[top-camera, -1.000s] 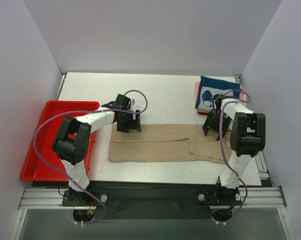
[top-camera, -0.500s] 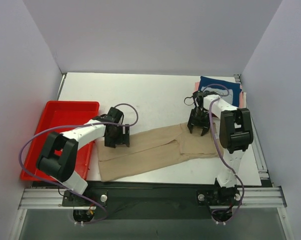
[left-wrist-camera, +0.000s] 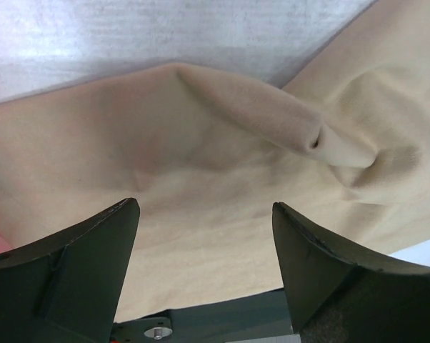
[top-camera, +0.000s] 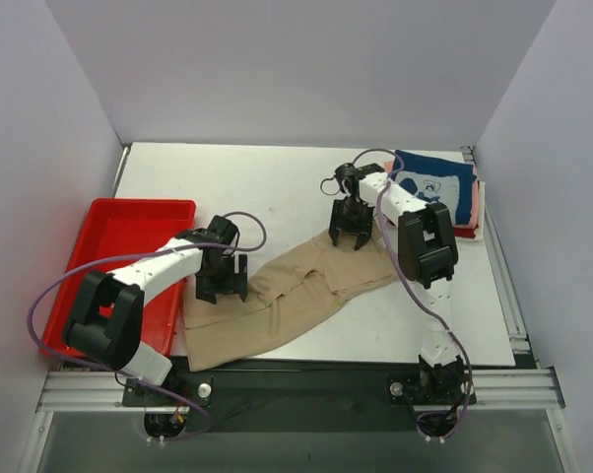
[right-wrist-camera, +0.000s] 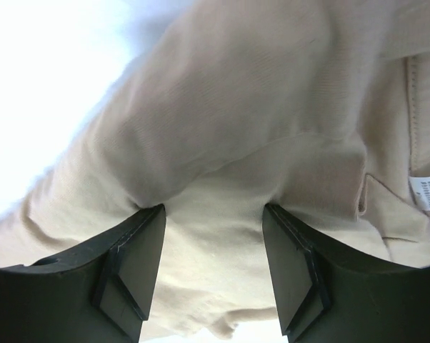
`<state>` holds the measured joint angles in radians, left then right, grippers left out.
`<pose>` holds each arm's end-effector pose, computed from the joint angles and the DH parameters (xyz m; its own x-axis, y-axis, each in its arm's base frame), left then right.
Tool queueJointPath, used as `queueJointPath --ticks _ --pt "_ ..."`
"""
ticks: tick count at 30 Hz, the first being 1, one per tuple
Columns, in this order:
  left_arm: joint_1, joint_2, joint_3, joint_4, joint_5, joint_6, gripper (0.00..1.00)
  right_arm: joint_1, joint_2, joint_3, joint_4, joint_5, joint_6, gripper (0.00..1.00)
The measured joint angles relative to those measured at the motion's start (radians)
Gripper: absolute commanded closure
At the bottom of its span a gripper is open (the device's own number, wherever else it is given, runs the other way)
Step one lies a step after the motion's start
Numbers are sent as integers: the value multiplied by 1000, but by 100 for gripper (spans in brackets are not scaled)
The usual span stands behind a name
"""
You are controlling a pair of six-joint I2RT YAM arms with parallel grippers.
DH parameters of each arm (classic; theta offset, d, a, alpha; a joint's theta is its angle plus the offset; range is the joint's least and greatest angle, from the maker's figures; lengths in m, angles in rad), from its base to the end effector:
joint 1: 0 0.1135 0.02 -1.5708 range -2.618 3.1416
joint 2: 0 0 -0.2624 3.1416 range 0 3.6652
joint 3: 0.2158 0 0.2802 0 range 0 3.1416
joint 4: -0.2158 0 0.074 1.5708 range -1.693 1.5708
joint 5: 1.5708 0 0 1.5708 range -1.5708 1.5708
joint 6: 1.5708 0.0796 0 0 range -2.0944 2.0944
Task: Fold and stack the t-shirts
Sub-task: Rotate the tshirt 90 degrees
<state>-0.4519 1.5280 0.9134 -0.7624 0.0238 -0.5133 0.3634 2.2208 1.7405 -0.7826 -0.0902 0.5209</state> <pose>0.2660 -0.1312 0.1162 -0.9854 -0.0674 -0.1563 -0.0496 0.9921 -0.1149 0.4608 0.1829 0.1031 -0.9615 0.1646 -0.2201 0.1141 0.9676 0.2253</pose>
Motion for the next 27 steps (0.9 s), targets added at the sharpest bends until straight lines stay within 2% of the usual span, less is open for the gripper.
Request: queueJointPath --ticks 10,13,20,24,27 --pt "0 -47 -2 -36 13 1 14 9 270 494 -51 -48 40 41" --pt "0 -70 -2 -39 20 1 14 3 314 579 -28 -76 53 39" --pt "0 -110 5 -41 43 10 14 -5 288 560 87 -159 43 35" --pt "0 -135 5 -36 69 23 14 -12 180 459 125 -173 22 35" --pt "0 -137 4 -19 106 31 14 -16 34 322 148 -177 12 35"
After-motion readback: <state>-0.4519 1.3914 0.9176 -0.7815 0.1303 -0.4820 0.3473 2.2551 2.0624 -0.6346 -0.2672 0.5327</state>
